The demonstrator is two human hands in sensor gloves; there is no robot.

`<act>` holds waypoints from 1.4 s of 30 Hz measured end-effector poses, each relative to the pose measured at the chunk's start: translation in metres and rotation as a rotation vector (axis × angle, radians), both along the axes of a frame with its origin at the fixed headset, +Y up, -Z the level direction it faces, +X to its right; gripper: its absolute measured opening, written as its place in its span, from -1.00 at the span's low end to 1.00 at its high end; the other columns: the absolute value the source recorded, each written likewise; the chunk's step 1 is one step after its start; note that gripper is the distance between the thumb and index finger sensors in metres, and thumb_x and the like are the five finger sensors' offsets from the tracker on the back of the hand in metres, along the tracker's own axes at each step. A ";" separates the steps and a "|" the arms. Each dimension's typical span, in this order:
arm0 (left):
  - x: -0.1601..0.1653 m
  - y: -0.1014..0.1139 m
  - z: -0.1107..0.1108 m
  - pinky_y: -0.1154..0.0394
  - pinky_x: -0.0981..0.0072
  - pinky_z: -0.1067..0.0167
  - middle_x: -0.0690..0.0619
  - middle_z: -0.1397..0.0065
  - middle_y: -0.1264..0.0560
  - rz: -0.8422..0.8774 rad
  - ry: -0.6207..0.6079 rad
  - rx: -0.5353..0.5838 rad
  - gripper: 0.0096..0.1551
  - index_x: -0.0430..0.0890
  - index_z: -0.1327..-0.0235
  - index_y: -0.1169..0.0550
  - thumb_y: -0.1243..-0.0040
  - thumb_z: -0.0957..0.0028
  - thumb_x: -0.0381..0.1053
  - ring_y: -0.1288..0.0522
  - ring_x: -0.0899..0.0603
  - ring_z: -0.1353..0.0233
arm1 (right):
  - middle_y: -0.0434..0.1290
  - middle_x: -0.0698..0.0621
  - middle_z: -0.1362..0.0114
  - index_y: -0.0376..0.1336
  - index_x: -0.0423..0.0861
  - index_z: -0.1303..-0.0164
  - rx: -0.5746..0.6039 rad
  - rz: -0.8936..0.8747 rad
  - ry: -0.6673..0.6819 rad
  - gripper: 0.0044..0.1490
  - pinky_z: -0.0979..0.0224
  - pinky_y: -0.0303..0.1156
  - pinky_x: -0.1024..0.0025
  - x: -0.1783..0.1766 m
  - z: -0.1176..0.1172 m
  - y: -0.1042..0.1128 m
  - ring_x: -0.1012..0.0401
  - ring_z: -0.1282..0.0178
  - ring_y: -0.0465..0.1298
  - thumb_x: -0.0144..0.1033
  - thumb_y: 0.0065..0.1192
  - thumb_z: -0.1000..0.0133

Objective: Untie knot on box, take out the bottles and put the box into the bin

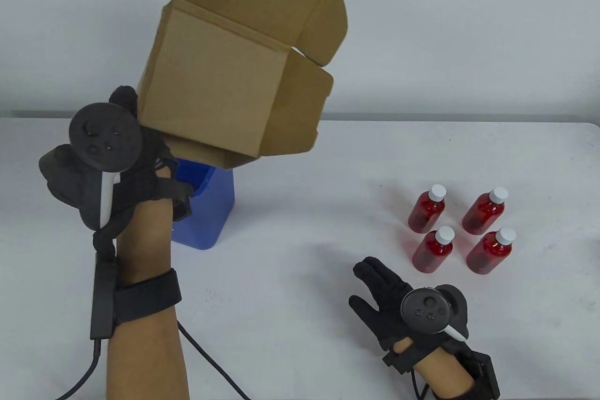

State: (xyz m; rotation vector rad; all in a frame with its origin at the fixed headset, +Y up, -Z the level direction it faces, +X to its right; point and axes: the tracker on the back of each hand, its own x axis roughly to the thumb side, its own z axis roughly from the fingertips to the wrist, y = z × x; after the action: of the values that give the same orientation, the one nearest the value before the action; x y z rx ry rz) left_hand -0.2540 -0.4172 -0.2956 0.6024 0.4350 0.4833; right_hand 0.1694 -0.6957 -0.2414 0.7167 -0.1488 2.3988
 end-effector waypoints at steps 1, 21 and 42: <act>-0.006 -0.001 0.000 -0.71 -0.13 0.18 -0.21 -0.32 -0.54 0.014 0.015 0.003 -0.34 -0.20 -0.32 -0.47 -0.10 -0.05 0.13 -0.75 -0.48 0.14 | 0.14 -0.34 -0.53 0.15 -0.30 -0.45 0.000 0.001 0.000 -0.12 -0.29 0.30 -0.30 0.000 0.000 0.000 -0.33 -0.41 0.34 0.09 0.10 -0.11; -0.059 -0.058 -0.027 -0.73 -0.18 0.06 -0.31 -0.31 -0.58 0.166 0.092 -0.173 -0.27 -0.30 -0.37 -0.45 -0.27 -0.01 0.05 -0.75 -0.52 0.02 | 0.15 -0.34 -0.53 0.15 -0.30 -0.45 -0.002 0.014 0.008 -0.11 -0.29 0.30 -0.30 -0.002 0.001 -0.001 -0.33 -0.41 0.34 0.09 0.10 -0.11; -0.043 -0.093 -0.037 -0.51 -0.28 -0.15 -0.30 -0.48 -0.44 0.205 -0.147 -0.451 -0.30 -0.21 -0.54 -0.37 -0.19 -0.11 -0.08 -0.54 -0.51 -0.27 | 0.14 -0.34 -0.53 0.15 -0.30 -0.45 -0.001 0.010 0.012 -0.11 -0.29 0.31 -0.30 -0.003 0.003 0.000 -0.33 -0.41 0.34 0.09 0.09 -0.12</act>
State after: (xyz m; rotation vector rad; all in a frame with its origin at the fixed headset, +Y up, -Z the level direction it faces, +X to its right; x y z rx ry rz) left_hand -0.2970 -0.5098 -0.3330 0.0860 0.4493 0.5974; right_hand 0.1667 -0.6962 -0.2386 0.7327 -0.1400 2.4039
